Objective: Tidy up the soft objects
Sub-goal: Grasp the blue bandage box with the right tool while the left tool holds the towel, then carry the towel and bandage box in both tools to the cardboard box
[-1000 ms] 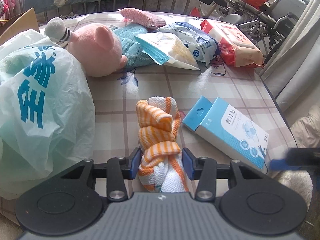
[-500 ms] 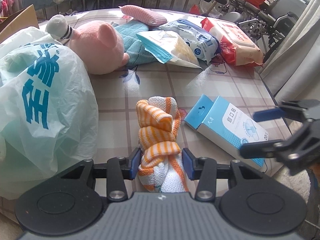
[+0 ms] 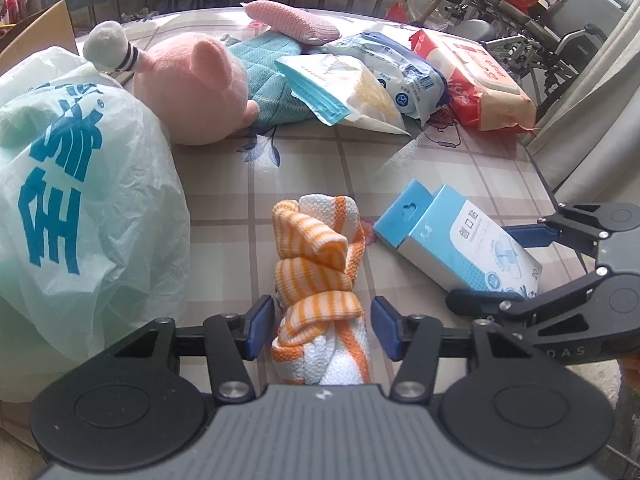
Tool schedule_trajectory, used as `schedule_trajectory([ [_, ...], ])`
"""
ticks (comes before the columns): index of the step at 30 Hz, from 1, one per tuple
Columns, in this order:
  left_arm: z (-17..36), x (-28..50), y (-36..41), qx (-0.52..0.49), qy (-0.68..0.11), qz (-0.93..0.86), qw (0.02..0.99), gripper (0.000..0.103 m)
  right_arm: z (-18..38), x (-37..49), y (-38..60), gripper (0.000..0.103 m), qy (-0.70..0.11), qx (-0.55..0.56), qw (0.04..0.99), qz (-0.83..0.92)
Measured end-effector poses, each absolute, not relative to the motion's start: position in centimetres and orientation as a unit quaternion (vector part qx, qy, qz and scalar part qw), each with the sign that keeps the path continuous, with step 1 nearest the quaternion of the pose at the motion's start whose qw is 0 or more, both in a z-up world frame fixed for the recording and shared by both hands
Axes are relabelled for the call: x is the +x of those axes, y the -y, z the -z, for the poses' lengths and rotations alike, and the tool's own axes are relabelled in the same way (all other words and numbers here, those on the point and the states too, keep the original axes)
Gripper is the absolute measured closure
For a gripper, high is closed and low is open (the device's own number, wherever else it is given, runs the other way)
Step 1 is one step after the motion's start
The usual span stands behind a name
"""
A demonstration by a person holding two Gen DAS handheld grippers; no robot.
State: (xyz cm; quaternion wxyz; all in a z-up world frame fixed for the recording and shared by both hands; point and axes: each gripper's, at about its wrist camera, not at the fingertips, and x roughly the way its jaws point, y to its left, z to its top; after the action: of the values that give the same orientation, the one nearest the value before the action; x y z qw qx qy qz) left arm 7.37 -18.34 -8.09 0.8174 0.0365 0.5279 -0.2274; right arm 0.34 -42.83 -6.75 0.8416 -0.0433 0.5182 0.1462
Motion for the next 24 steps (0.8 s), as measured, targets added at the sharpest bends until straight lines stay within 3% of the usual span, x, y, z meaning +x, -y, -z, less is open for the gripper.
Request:
schedule_trajectory([
  [4, 8.0, 7.2, 18.1, 0.036, -0.526, 0.227, 0.818, 0.059, 6.5, 0.2, 44.1, 0.03, -0.511, 0.019, 0.849, -0.135],
  [13, 6.8, 5.6, 17.5, 0.021, -0.509, 0.244, 0.825, 0.06, 6.0, -2.3, 46.8, 0.03, -0.483, 0.19, 0.842, -0.144],
  [24, -0.6, 3.0, 12.5, -0.022, -0.435, 0.259, 0.862, 0.061, -1.3, -3.2, 44.0, 0.03, -0.41, 0.225, 0.86, -0.206],
])
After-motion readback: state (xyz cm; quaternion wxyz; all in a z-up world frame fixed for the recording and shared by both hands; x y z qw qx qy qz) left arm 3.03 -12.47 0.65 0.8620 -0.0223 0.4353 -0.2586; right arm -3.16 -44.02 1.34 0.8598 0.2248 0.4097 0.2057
